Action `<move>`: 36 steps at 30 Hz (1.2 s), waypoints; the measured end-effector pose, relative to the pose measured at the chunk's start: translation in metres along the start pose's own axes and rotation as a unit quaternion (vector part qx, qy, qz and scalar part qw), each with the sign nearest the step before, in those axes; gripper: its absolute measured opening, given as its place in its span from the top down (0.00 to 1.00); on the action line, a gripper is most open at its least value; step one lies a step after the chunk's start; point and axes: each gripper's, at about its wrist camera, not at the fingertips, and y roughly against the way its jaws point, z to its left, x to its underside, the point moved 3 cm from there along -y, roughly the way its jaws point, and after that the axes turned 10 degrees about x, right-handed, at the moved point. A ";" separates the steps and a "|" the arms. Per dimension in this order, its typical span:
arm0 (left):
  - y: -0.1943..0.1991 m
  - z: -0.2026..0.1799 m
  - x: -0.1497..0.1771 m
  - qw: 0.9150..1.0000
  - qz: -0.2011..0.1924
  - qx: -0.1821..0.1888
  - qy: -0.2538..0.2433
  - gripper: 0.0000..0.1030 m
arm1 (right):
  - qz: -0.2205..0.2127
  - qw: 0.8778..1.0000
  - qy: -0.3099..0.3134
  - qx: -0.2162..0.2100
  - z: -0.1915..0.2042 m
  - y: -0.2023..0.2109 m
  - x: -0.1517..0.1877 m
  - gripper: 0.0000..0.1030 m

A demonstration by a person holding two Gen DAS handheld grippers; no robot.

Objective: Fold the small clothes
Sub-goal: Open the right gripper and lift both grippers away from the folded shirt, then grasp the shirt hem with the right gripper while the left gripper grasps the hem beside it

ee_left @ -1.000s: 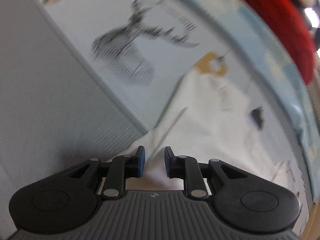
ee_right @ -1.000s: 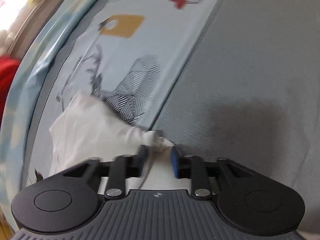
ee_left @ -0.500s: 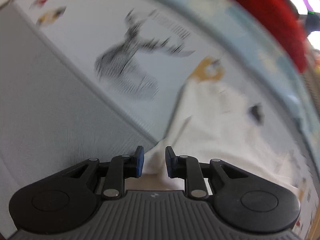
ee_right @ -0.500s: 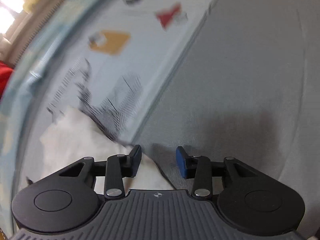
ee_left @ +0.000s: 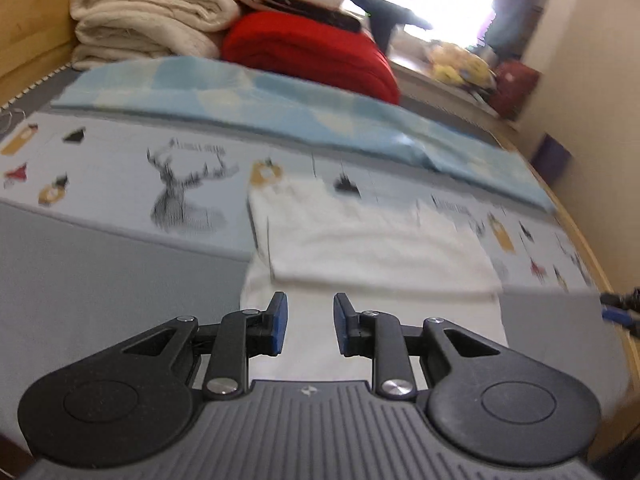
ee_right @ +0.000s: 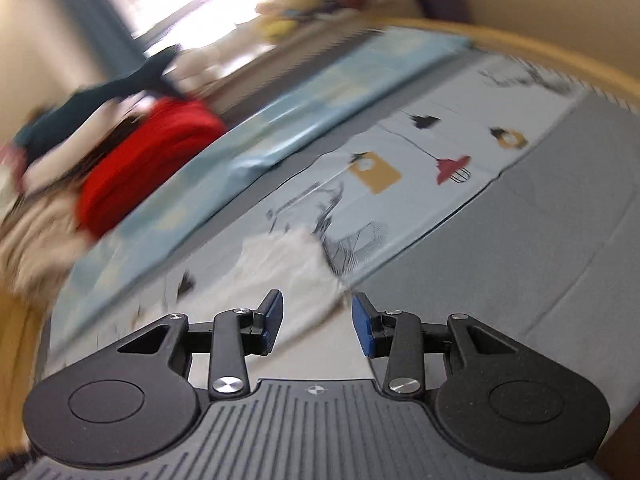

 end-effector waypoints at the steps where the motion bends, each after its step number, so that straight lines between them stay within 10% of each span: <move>1: 0.000 0.004 0.019 1.000 0.004 0.005 0.000 0.73 | -0.002 1.000 0.020 -0.003 -0.007 0.009 0.011 0.60; 6: -0.021 0.038 0.089 0.992 0.096 -0.012 0.079 0.76 | 0.044 0.997 0.063 0.015 -0.043 0.023 0.076 0.60; 20: -0.049 0.057 0.128 0.974 0.195 -0.072 0.088 0.72 | 0.138 0.981 0.121 0.057 -0.060 -0.024 0.133 0.60; 36: -0.060 0.062 0.143 0.967 0.228 -0.087 0.071 0.81 | 0.203 0.967 0.138 0.073 -0.071 -0.055 0.150 0.60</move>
